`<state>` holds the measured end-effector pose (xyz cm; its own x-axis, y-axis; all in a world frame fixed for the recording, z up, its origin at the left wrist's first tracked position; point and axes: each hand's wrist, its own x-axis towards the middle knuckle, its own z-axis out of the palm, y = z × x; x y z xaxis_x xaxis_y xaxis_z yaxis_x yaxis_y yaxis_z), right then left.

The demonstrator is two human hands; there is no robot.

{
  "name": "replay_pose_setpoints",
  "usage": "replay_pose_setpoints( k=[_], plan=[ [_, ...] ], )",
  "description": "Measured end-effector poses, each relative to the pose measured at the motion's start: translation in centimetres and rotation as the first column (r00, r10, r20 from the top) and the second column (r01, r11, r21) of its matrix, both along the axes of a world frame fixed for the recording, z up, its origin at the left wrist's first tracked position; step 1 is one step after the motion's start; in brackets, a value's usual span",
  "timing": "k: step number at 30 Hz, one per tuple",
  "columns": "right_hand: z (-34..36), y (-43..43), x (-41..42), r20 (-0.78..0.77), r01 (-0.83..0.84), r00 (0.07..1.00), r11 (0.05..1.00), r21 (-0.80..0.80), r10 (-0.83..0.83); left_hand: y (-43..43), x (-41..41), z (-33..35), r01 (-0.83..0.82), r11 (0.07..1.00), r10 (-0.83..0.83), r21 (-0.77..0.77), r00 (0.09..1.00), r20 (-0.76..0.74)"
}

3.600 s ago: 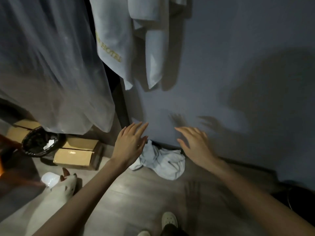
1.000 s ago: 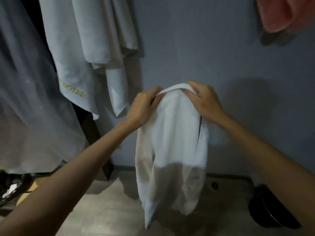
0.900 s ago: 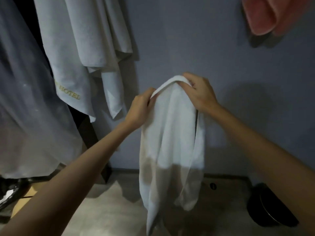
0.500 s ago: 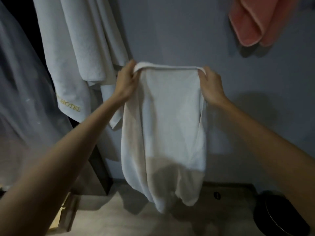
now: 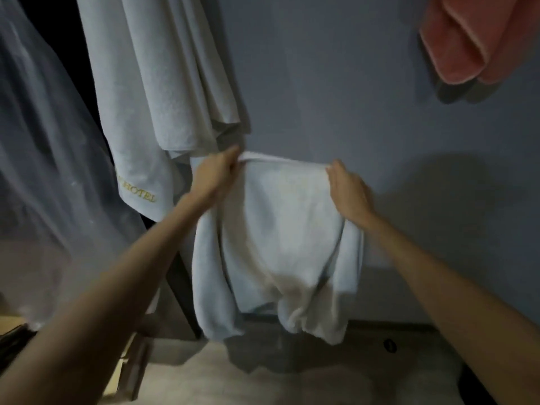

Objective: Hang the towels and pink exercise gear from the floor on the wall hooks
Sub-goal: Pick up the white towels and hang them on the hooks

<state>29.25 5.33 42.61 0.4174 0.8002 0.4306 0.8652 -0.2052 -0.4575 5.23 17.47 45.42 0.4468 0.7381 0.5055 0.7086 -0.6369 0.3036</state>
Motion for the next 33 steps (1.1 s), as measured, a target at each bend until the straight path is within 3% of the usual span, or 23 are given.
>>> replay_pose_setpoints(
  k=[5,7,9,13,18,20,25,33],
  plan=[
    [2.2,2.2,-2.1,-0.154,-0.19,0.973,0.974,-0.123,0.17,0.5,1.0,4.0,0.163,0.987,-0.162,0.006,0.976,0.148],
    [1.9,2.2,-4.4,-0.318,-0.373,0.893,0.92,-0.122,0.319,-0.3,2.5,4.4,0.241,0.971,-0.238,0.004,0.959,0.154],
    [1.8,2.0,-6.2,-0.385,-0.44,0.838,0.896,-0.061,0.386,-1.1,4.0,4.5,0.296,0.955,-0.293,0.005,0.945,0.142],
    [3.3,1.8,-5.7,-0.264,-0.357,0.897,0.933,0.043,0.355,-1.0,4.4,6.0,0.303,0.952,-0.306,0.05,0.934,0.185],
    [7.5,2.7,-3.6,-0.362,-0.27,0.858,0.919,0.288,0.365,0.6,2.3,8.6,0.294,0.95,-0.309,0.109,0.937,0.162],
    [10.3,3.1,-3.6,-0.359,-0.261,0.853,0.906,0.334,0.378,0.9,1.4,9.5,0.273,0.958,-0.286,0.09,0.932,0.223],
    [16.5,4.3,-4.3,-0.227,-0.367,0.866,0.875,0.315,0.445,1.3,-1.0,12.4,0.261,0.964,-0.264,0.058,0.895,0.36],
    [22.4,4.6,-4.6,-0.19,-0.413,0.832,0.81,0.415,0.522,0.1,-2.4,19.3,0.332,0.942,-0.294,-0.055,0.892,0.344]
  ],
)
